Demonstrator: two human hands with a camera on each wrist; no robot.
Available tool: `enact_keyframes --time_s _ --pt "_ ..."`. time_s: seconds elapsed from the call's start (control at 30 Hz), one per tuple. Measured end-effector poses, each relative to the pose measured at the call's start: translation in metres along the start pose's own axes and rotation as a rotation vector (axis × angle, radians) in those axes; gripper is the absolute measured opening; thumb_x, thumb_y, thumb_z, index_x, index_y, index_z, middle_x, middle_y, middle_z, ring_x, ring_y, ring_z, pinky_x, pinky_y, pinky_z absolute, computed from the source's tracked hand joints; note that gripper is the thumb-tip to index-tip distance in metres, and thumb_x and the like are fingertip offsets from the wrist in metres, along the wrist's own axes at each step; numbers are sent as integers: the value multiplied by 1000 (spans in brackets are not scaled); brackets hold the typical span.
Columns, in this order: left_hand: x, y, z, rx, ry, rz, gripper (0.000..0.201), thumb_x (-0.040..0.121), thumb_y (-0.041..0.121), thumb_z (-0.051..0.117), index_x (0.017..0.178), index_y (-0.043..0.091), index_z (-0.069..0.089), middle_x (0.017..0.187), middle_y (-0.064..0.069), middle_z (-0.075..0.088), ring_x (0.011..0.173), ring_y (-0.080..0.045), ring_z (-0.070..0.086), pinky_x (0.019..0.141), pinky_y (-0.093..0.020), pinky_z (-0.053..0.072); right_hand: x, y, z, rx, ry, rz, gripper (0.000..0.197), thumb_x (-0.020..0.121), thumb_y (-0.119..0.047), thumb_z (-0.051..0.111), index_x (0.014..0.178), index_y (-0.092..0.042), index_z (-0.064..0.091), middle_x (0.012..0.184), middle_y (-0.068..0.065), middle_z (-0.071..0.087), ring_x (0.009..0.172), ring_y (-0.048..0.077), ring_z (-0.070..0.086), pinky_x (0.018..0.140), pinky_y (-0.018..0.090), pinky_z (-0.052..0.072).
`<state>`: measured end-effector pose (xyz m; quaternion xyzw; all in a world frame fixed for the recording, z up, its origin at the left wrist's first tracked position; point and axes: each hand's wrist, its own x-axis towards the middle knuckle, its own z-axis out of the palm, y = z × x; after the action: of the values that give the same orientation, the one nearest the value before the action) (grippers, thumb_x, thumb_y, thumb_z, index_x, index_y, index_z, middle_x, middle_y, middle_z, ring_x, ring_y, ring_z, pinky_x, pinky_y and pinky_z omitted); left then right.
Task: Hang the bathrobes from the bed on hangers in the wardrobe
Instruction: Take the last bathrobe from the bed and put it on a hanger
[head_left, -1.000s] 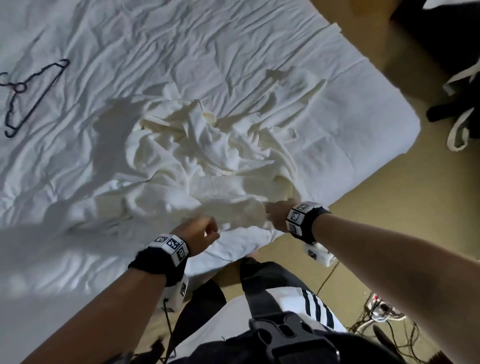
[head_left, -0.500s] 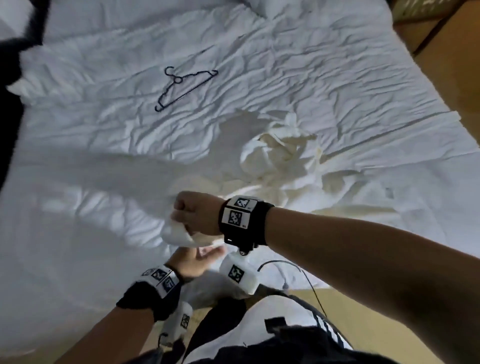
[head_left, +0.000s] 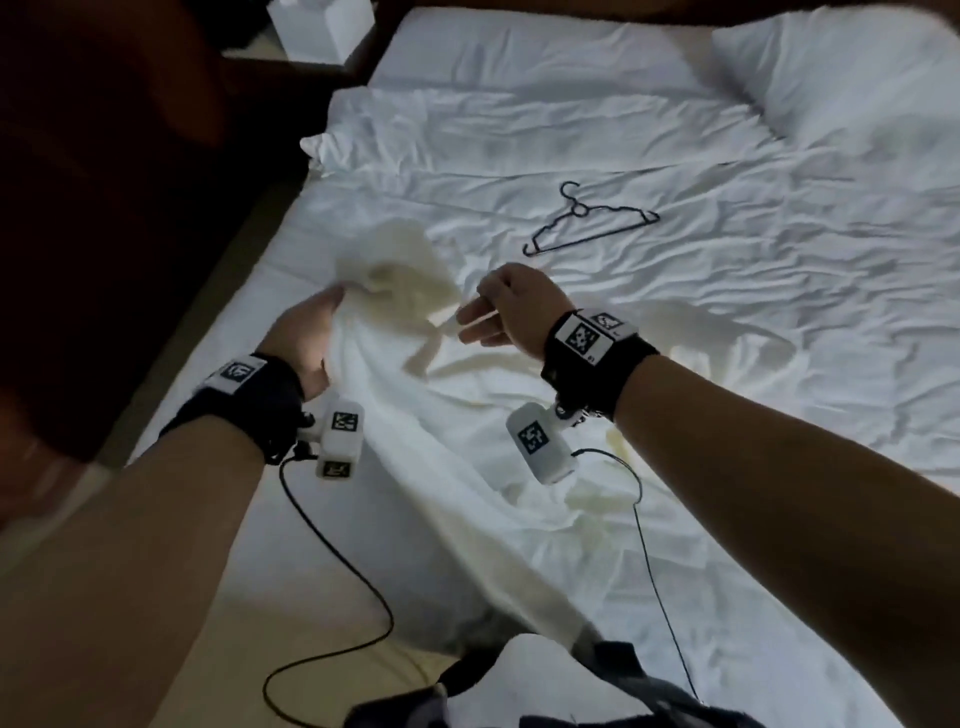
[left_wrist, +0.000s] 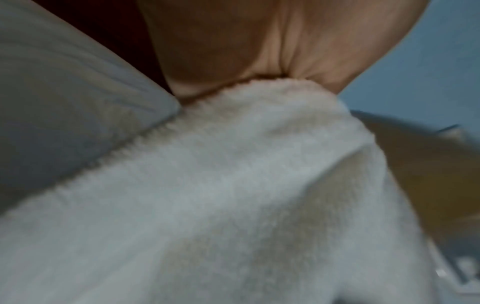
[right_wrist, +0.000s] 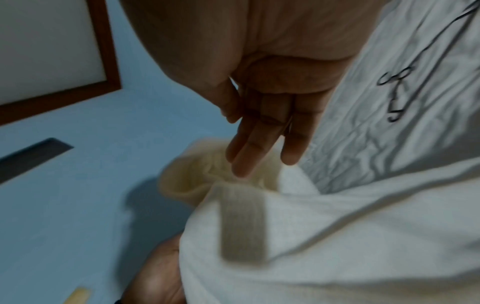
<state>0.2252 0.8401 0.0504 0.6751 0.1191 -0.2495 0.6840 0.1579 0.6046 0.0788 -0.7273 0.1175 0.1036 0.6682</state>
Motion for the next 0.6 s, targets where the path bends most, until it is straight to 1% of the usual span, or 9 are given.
enact_keyframes --time_s 0.07,0.13,0.2,0.27,0.33,0.4,0.43,0.5,0.6 --pt "29 -13 -2 291 141 -32 34 95 41 51 100 15 72 113 -14 69 100 -28 67 95 -44 51 15 22 -12 -100 25 40 18 102 -19 39 89 -14 50 87 9 74 72 24 72 66 36 54" --pt "55 -31 -5 656 254 -53 38 102 34 41 110 9 67 123 -22 62 109 -33 61 95 -41 47 26 44 -30 -241 -12 129 17 101 -19 44 87 -13 52 94 10 74 70 20 71 57 25 53" --pt "77 -49 -4 788 334 -120 49 104 34 33 122 -4 58 128 -28 56 117 -39 55 98 -41 42 41 70 -51 -400 -59 200 15 99 -20 50 87 -13 55 96 7 73 70 16 70 53 18 51" --pt "96 -64 1 813 346 -196 67 100 52 36 132 -5 50 140 -26 48 126 -39 49 105 -41 38 58 96 -74 -564 -71 223 12 96 -23 53 90 -14 59 97 3 73 74 14 72 70 27 57" --pt "114 -80 5 721 347 -306 86 83 69 54 139 4 45 145 -15 46 128 -35 49 104 -39 39 76 119 -95 -726 -64 273 14 93 -26 55 101 -18 63 105 1 71 86 16 71 88 35 54" --pt "134 -95 5 760 298 -378 92 64 72 68 129 8 55 133 -13 58 115 -35 58 98 -39 46 96 139 -110 -853 -92 346 23 92 -29 56 113 -21 64 119 3 67 104 21 65 97 35 48" --pt "143 -100 4 848 254 -393 92 57 71 69 125 9 59 129 -14 61 111 -35 60 96 -41 49 106 148 -115 -904 -127 379 27 93 -30 56 117 -21 63 123 4 64 111 23 62 99 33 46" --pt "162 -110 2 1042 204 -409 85 60 67 66 124 11 60 128 -15 61 111 -36 59 96 -42 49 129 164 -123 -989 -204 426 33 95 -33 56 125 -20 60 130 5 60 120 24 55 103 32 42" --pt "188 -112 3 1155 242 -331 64 80 53 60 130 14 54 135 -16 55 121 -39 52 102 -45 43 172 185 -132 -1105 -253 448 39 96 -35 54 131 -17 56 137 6 54 127 26 49 105 32 38"
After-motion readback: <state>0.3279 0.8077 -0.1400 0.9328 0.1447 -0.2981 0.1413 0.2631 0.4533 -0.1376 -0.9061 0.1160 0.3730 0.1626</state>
